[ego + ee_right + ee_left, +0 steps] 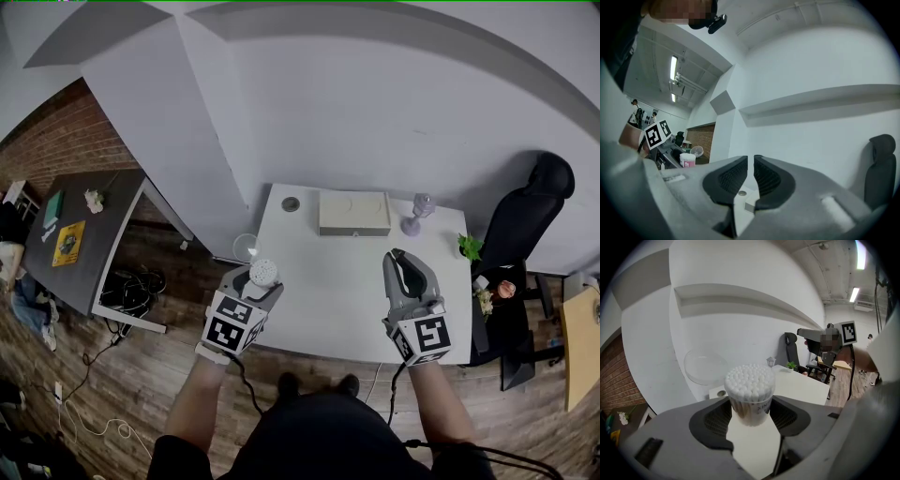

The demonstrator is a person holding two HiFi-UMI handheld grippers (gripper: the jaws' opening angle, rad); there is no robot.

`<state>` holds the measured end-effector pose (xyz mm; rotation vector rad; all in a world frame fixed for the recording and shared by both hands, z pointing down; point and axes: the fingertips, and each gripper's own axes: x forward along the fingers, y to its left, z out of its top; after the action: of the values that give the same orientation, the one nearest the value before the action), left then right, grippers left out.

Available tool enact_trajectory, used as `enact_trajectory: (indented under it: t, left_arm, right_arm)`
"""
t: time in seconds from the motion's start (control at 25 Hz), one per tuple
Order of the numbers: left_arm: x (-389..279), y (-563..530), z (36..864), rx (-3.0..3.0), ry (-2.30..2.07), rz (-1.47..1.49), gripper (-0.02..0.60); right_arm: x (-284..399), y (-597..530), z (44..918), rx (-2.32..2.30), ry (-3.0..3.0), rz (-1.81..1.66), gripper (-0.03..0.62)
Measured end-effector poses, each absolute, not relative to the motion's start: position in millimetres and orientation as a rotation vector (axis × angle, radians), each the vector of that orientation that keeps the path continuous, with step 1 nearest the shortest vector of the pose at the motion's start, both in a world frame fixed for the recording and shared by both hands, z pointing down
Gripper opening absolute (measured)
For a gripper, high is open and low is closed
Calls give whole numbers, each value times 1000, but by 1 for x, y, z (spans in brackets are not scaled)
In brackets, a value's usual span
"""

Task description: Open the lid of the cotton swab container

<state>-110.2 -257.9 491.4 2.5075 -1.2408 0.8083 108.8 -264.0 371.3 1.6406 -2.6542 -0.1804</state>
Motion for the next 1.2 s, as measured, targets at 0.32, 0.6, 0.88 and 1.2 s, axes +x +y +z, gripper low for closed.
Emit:
enact_trajectory:
  t: [0.32,0.6,0.88,1.2]
  left_arm:
    - [-103,-255,493,2498,-1243,817,250]
    - [-93,-251,491,2494,-1255,826,249]
    - [-83,-246,489,2485,-1276,832,250]
    - [-65,-239,486,2470,-1301,838,250]
  right_arm:
    - [115,-263,375,1623,-2670,-175,35]
    - [123,-262,374,1611,-2690,-175,35]
    - [134,-259,372,1592,-2710,-176,35]
    - [149,-254,371,1563,-2739,-166,35]
